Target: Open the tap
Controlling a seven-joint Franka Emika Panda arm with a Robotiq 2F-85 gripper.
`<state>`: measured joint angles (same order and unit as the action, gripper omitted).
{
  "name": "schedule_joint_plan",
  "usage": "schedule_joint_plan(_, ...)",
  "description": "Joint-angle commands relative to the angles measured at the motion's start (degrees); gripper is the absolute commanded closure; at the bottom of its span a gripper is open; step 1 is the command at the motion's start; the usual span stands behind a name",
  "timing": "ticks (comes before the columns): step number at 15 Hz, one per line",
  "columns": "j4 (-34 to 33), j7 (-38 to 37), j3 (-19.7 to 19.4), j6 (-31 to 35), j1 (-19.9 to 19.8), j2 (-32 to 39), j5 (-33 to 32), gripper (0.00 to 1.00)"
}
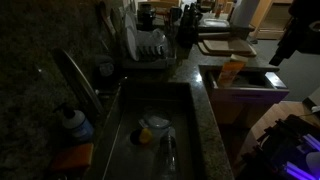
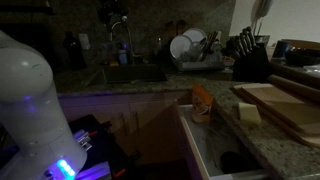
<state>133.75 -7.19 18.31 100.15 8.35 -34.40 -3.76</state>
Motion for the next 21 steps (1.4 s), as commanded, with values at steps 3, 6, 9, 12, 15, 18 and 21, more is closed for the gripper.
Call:
schedule_joint_plan(3, -0.19, -0.67, -1.05, -0.22, 1.39, 0.34, -0.66, 0.00)
schedule_joint_plan(6, -0.19, -0.67, -1.05, -0.22, 1.39, 0.34, -0.66, 0.00)
schedule_joint_plan(9, -0.19, -0.67, -1.05, -0.22, 1.39, 0.34, -0.66, 0.00)
schedule_joint_plan(12, -0.33, -0.29, -1.96, 4.45, -0.19, 7.29, -1.75, 0.00)
schedule_joint_plan(15, -1.73, 2.18, -2.53, 9.91, 0.43, 14.08, -3.48, 0.00)
schedule_joint_plan(18, -3.69, 3.82, -1.80, 14.43, 1.37, 20.24, -7.40, 0.00)
schedule_joint_plan(21, -5.25, 4.44, -1.76, 19.34, 2.58, 24.47, -11.02, 0.00)
